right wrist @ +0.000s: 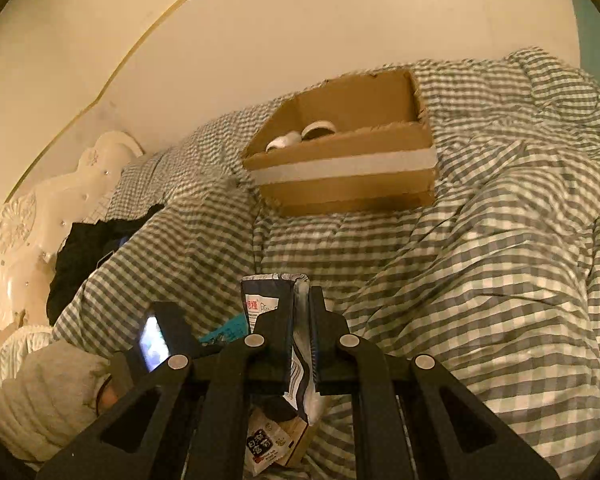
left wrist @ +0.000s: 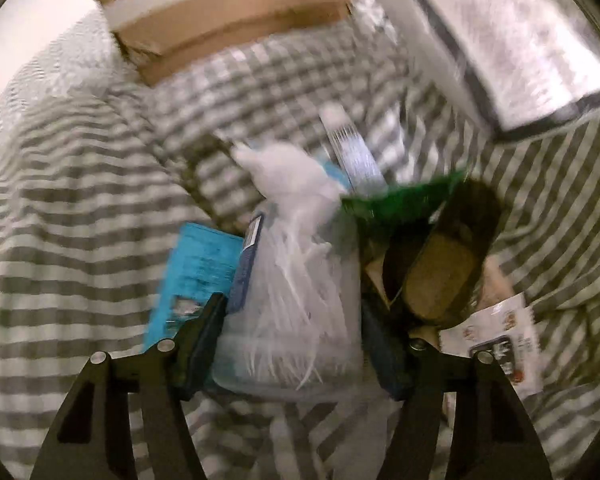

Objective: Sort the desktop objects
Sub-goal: 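Grasp the cotton swab cup with the left tool while the right tool grasps a printed packet, then drop the swab cup and packet into the cardboard box, opening both tools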

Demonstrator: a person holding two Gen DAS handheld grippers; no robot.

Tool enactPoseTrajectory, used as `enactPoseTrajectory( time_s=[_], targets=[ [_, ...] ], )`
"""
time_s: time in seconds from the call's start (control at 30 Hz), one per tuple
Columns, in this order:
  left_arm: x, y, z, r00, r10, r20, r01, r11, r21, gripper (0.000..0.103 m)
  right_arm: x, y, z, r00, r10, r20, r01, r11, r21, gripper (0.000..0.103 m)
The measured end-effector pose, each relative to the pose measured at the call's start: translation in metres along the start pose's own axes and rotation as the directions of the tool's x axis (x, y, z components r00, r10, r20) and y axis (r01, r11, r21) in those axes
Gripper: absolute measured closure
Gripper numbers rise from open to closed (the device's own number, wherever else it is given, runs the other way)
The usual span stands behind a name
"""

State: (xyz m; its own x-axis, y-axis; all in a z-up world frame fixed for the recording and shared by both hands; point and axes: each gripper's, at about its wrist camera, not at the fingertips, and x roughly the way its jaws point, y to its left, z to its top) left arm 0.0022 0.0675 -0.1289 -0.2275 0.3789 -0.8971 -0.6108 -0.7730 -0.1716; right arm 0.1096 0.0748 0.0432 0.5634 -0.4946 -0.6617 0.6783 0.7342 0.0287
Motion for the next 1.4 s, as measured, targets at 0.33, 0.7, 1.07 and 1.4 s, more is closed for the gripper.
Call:
enactPoseTrajectory(
  time_s=[0.33, 0.7, 1.07, 1.4],
  targets=[
    [-0.088, 0.047, 0.03, 0.972, -0.028, 0.232, 0.073, 0.98, -0.186, 0.038, -0.009, 0.001, 0.016, 0.999, -0.034, 0.041, 0.033, 0.999, 0.002, 0.096],
    [-0.126, 0.091, 0.14, 0.924, -0.014, 0.383, 0.085, 0.982, -0.17, 0.038, -0.011, 0.01, 0.108, 0.983, -0.074, 0.169, 0.09, 0.992, -0.086, 0.096],
    [-0.068, 0.13, 0.255, 0.917, 0.031, 0.397, 0.049, 0.98, -0.192, 0.038, 0.058, -0.038, 0.214, 0.977, -0.134, 0.166, 0.147, 0.987, -0.068, 0.096],
    [-0.043, 0.137, 0.279, 0.904, 0.025, 0.427, 0.064, 0.979, -0.192, 0.018, 0.119, -0.074, 0.23, 0.981, -0.161, 0.105, 0.165, 0.986, -0.029, 0.068]
  ],
)
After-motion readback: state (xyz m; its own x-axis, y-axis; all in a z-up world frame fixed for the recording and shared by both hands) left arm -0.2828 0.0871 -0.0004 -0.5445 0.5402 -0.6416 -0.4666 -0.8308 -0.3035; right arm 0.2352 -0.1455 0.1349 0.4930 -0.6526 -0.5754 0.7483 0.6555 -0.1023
